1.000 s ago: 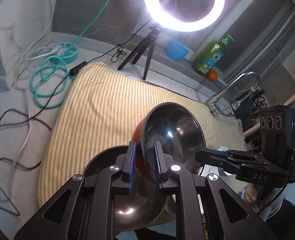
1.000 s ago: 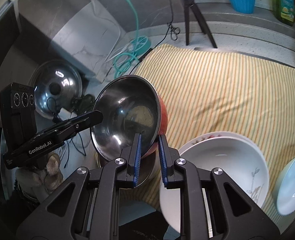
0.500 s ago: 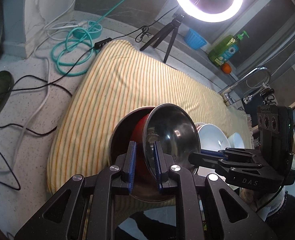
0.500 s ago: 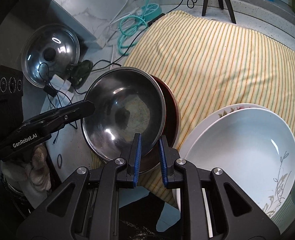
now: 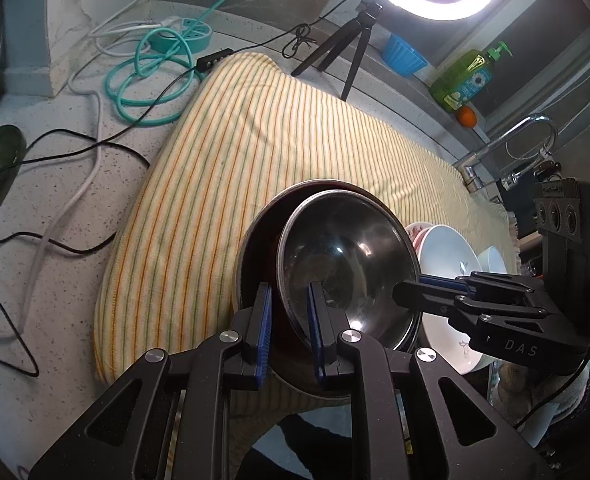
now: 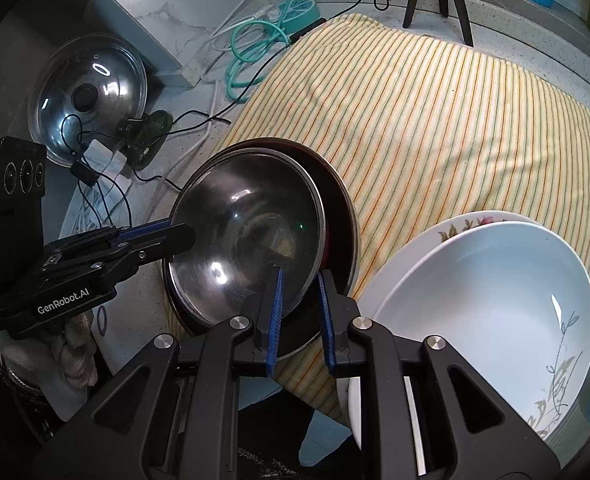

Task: Organize plates and bowls
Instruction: 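Open the left gripper and release the red bowl inside the steel bowl, then move the left gripper toward the pale blue-white bowl rim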

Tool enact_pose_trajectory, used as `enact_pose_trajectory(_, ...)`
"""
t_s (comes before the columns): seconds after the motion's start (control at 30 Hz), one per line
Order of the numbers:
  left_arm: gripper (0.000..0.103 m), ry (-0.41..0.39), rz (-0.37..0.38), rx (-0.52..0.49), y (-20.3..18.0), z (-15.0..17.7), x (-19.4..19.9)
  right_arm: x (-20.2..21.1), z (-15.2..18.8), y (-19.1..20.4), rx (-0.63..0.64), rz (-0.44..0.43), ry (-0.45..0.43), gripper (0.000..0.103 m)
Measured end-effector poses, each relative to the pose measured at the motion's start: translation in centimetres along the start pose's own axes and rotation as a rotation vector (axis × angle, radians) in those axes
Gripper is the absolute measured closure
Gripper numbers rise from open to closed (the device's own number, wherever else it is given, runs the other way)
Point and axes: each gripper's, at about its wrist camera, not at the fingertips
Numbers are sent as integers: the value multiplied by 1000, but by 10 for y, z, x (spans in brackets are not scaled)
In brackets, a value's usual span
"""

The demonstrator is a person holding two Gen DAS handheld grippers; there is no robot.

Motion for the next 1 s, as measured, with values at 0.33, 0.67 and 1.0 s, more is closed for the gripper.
enact_pose_trajectory(0.33,77,9,4,-8,-5,-2,2,4,-3,3,25,-16,-19,53)
enact_pose_trajectory(0.67,66,-46,4,-33,-14,-10,20,34,-1,15,66,-42,-107,37)
enact_pose_trajectory(1.0,42,-96,-12,-89,-48,-16,28,80,13,-13,14,0,-197,15)
Point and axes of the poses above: each gripper's, at about its wrist camera, not at the fingertips, and x roughly against the way its jaws point, y to its left, z to its underside, and after that the axes turned 3 degrees about -z, right-handed
